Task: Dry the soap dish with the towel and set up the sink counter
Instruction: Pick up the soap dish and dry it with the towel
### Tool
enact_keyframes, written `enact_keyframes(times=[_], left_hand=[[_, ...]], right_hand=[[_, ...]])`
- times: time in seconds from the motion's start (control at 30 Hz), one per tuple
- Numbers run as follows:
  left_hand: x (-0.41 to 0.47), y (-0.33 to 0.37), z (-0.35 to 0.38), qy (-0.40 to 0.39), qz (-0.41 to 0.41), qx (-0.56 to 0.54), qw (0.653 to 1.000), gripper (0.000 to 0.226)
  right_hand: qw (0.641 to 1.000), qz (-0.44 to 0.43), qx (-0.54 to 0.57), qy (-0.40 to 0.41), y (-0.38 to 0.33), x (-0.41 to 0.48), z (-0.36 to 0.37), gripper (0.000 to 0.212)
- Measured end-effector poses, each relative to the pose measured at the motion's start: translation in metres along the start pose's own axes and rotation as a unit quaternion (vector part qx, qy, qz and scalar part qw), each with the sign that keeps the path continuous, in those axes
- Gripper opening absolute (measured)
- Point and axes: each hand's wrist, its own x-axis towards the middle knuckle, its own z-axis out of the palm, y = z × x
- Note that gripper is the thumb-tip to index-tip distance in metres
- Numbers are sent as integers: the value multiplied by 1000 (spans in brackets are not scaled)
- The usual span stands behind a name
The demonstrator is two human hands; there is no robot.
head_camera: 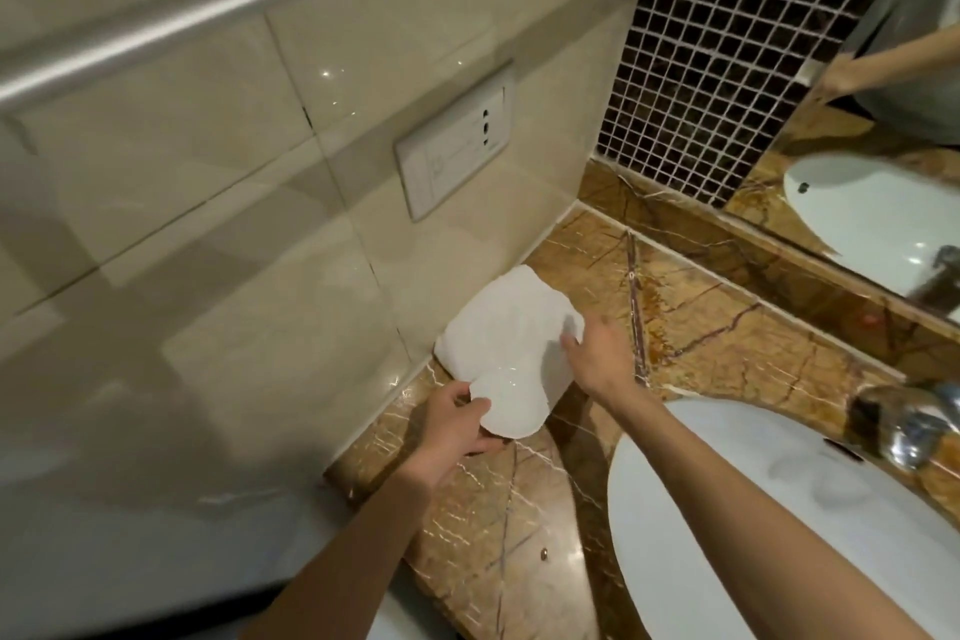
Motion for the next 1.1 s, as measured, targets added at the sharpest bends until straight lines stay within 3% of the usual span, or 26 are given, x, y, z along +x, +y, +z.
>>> enact_keyframes(times=[0.1,0.2,0.3,0.43,0.57,0.7,0.8,0.93,1.1], left_hand=[[5,-1,0,20,-11,-42,999,29],[7,-1,5,44,-27,-75,996,33],[9,0,13,68,-25,-79,994,33],[8,2,18,123,39,-10,992,29],[0,4,18,149,87,24,985,33],[1,9,19,139,53,-29,988,30],[5,8,21,118,39,-68,990,24],[6,6,23,80,37,-97,991,30],[3,-1,22,86,69,-98,989,31]], right_hand=[[995,56,-21,-80,1,17,9,58],[993,75,-43,-84,0,20,22,60],[998,22,-57,-28,2,15,24,35],[983,-116,-81,115,1,2,21,22],[979,-137,-47,140,-1,-5,13,30],[973,-114,189,63,-2,-11,9,33],[951,-151,271,7,-3,-24,12,43],[943,-180,244,-137,-4,-40,23,56],[940,-257,185,-131,0,-43,32,35]])
